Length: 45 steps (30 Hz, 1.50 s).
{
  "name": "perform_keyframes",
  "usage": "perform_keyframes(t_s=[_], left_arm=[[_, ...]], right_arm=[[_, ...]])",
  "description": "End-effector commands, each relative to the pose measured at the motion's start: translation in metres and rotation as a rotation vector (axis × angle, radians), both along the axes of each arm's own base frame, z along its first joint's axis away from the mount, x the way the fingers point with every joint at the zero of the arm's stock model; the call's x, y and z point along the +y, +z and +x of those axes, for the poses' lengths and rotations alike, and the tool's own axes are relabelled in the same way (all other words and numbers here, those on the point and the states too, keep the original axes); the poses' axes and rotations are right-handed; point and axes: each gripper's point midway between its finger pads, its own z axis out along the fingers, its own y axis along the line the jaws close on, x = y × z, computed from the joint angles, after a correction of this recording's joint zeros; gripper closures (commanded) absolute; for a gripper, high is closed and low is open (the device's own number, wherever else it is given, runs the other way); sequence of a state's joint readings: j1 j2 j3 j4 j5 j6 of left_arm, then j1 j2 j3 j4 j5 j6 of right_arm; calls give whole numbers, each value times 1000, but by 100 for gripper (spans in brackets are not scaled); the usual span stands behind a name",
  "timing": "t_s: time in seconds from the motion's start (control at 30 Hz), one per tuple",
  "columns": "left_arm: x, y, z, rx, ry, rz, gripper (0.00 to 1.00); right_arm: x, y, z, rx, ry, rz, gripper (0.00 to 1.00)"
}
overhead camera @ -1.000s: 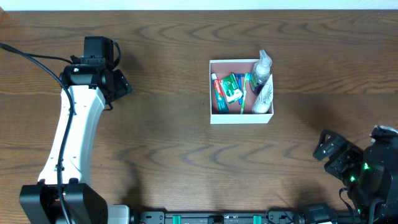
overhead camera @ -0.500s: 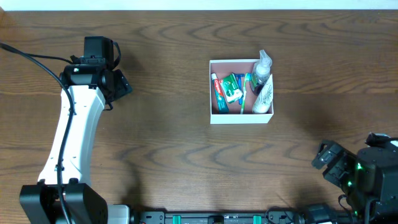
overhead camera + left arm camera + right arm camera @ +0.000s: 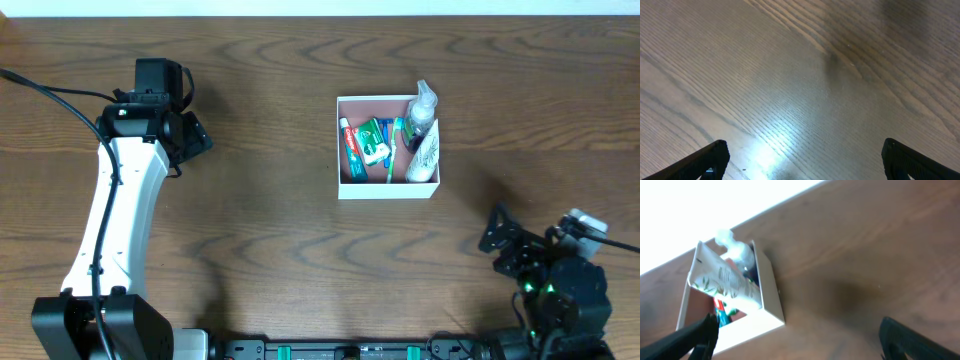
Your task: Pack container
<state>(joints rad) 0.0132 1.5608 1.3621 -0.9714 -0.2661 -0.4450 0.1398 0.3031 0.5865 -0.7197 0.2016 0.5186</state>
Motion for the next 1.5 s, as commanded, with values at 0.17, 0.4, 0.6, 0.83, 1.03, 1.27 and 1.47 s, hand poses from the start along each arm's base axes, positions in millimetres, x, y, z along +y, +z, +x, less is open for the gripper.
perform_keyframes(t_s=[0.17,0.4,0.6,0.83,1.03,1.27,1.47], left_arm=[[3,-3,-3,14,10,11,2],[3,-3,-3,14,10,11,2],[3,-3,-3,14,10,11,3],[3,-3,-3,14,10,11,2],[3,-3,-3,14,10,11,2],[3,-3,-3,14,10,11,2],[3,-3,-3,14,10,11,2]], right_arm=[[15,-32,13,-115,142,-79,1],[15,-28,17,-237,142,-94,1],[15,-13,19,-338,138,-106,1],[14,6,22,-425,144,-192,1],[14,11,22,-444,148,-219,1],[12,10,23,-448,141,-233,1],[13,14,27,-518,142,-234,1]])
